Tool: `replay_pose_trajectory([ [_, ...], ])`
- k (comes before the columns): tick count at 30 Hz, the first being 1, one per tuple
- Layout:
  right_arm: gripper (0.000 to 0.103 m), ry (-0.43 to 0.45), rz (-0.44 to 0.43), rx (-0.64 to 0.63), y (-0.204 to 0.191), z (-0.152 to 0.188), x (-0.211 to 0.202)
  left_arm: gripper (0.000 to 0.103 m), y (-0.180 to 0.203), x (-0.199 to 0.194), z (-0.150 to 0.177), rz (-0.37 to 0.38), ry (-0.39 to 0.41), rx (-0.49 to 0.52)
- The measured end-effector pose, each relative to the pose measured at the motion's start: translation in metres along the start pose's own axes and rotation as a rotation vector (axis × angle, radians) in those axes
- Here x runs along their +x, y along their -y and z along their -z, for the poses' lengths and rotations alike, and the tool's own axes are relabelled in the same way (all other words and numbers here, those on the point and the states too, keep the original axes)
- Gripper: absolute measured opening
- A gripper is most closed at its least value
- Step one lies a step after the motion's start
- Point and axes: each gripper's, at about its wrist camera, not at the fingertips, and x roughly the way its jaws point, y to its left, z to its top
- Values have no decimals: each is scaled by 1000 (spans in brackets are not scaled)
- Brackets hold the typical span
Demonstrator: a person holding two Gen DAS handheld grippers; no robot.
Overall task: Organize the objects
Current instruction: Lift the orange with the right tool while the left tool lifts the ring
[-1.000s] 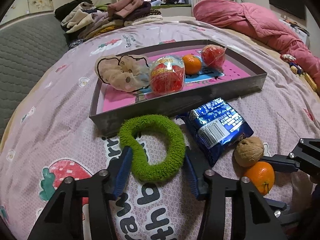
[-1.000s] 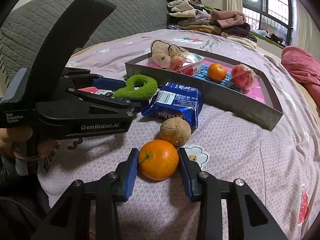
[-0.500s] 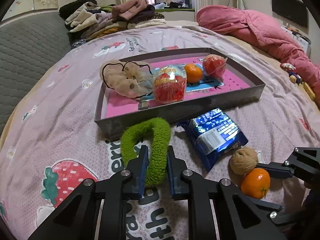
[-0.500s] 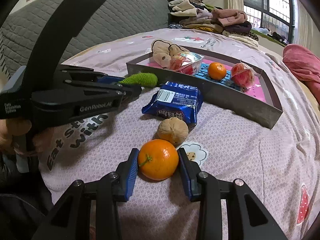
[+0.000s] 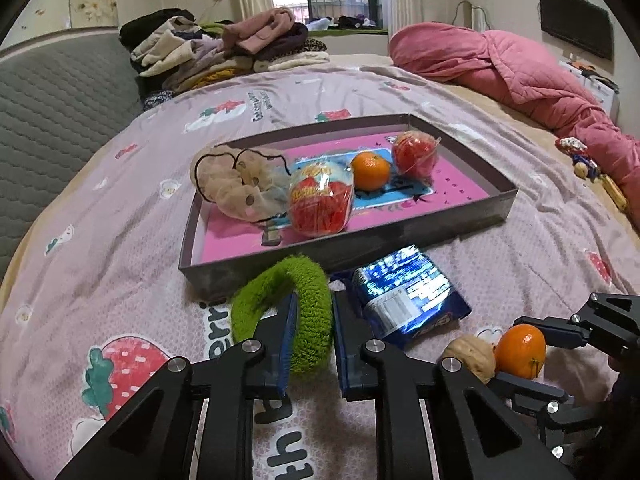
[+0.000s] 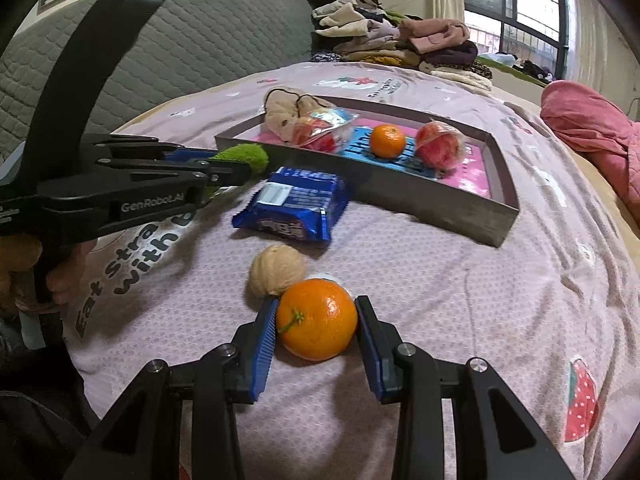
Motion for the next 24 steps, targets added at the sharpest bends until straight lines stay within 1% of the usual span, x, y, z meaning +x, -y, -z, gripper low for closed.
replay_pose_trajectory([
  [5, 39, 17, 20, 7, 6, -1, -6, 17, 7, -5, -3, -1, 22, 10],
  [18, 39, 41, 49, 24, 17, -6, -10, 17, 16, -12, -9, 20, 32, 13],
  [24, 39, 65, 71, 37, 22, -12, -12, 17, 18, -14, -11, 24, 34, 10],
])
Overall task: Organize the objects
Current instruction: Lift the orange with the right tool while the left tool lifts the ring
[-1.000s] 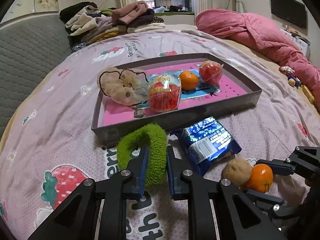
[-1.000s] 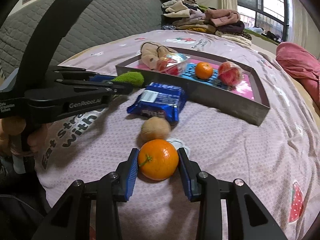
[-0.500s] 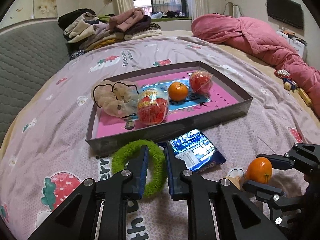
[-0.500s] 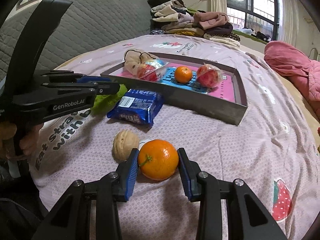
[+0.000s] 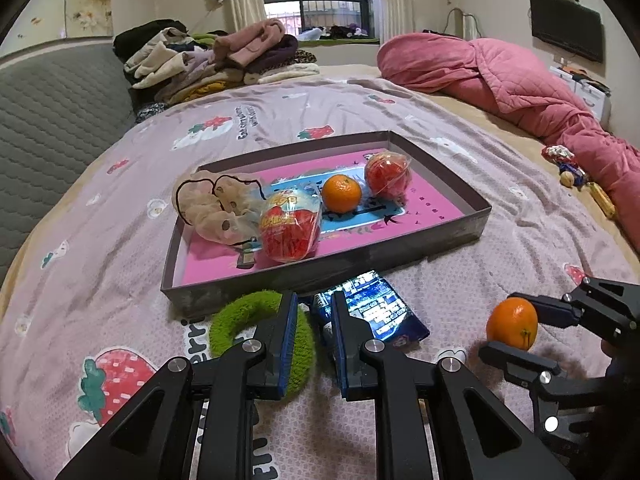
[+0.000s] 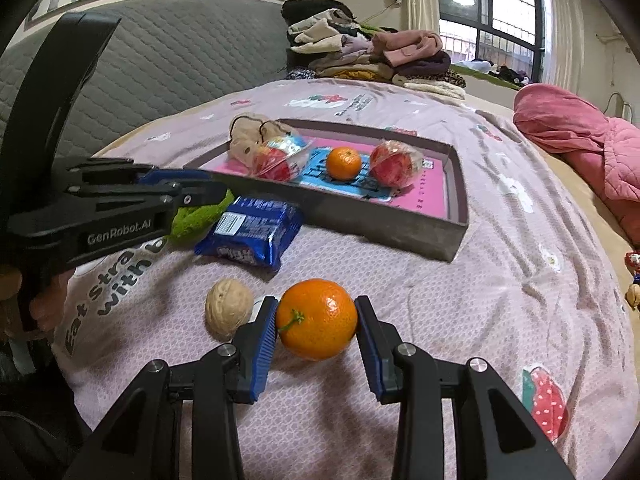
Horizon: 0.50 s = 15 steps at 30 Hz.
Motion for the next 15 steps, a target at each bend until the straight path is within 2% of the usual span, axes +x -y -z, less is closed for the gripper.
replay_pose_trajectory([
  [15, 39, 74, 59, 40, 17, -30, -3, 17, -7, -2, -12, 7, 30, -53],
])
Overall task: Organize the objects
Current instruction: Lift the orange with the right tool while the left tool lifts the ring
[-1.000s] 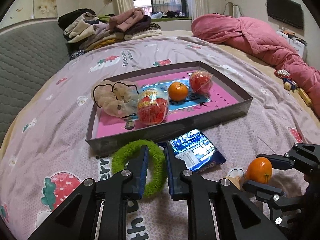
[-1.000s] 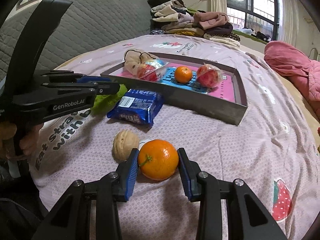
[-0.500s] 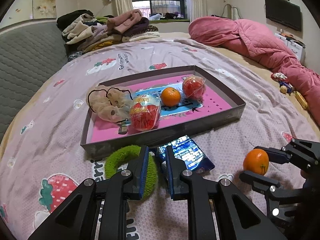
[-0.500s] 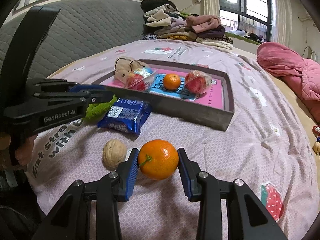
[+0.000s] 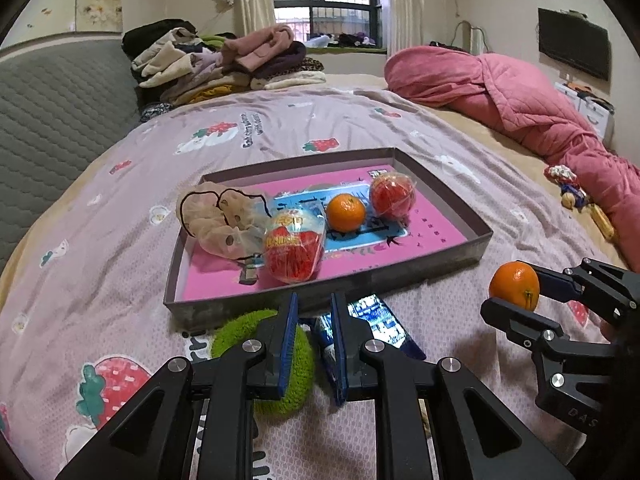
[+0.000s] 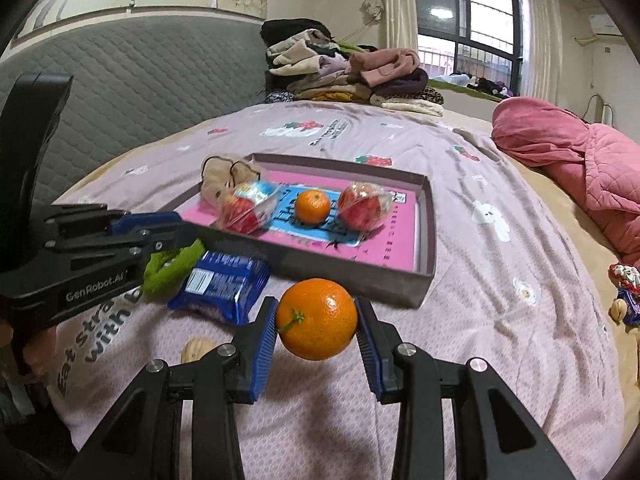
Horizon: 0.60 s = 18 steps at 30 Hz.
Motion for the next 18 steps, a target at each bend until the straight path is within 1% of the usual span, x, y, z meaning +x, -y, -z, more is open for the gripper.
replay_pose_trajectory([
  [9, 39, 25, 22, 21, 4, -12, 2, 17, -6, 4, -6, -4, 5, -40],
  [18, 39, 58, 49, 30, 7, -23, 1, 17, -11, 3, -11, -19, 33, -67],
])
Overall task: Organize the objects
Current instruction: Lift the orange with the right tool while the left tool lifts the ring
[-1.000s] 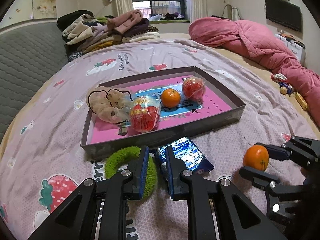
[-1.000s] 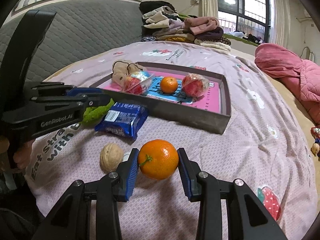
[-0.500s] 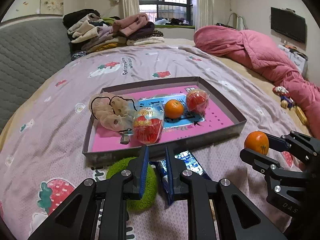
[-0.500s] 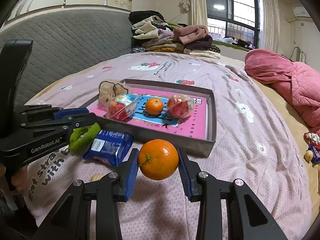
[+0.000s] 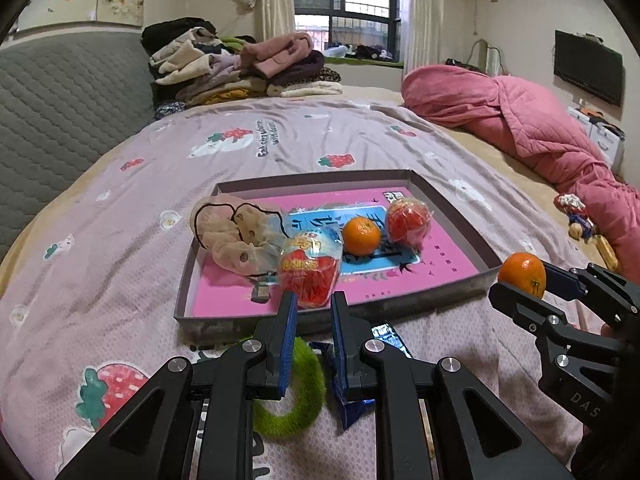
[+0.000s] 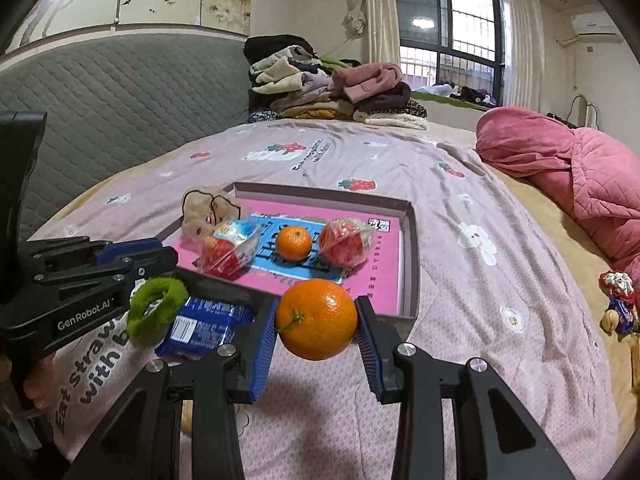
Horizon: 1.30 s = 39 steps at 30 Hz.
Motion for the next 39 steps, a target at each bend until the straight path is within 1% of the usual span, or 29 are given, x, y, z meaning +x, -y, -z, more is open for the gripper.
replay_pose_trajectory([
  [7, 39, 19, 21, 4, 1, -6, 1, 17, -8, -2, -5, -1, 20, -24],
  [13, 39, 34, 38, 9, 1, -12, 4, 17, -19, -1, -10, -3, 22, -53],
  [20, 39, 75, 59, 25, 3, -21, 2, 17, -34, 1, -16, -20, 29, -85],
  [24, 39, 93, 64, 36, 6, -25, 0, 17, -42, -4, -21, -26, 68, -112],
  [29, 39, 97, 70, 41, 8, -28, 1, 17, -44, -8, -26, -42, 110, -107],
  [39, 39, 114, 80, 48, 9, -32, 1, 17, -48, -14, -28, -43, 134, -106],
])
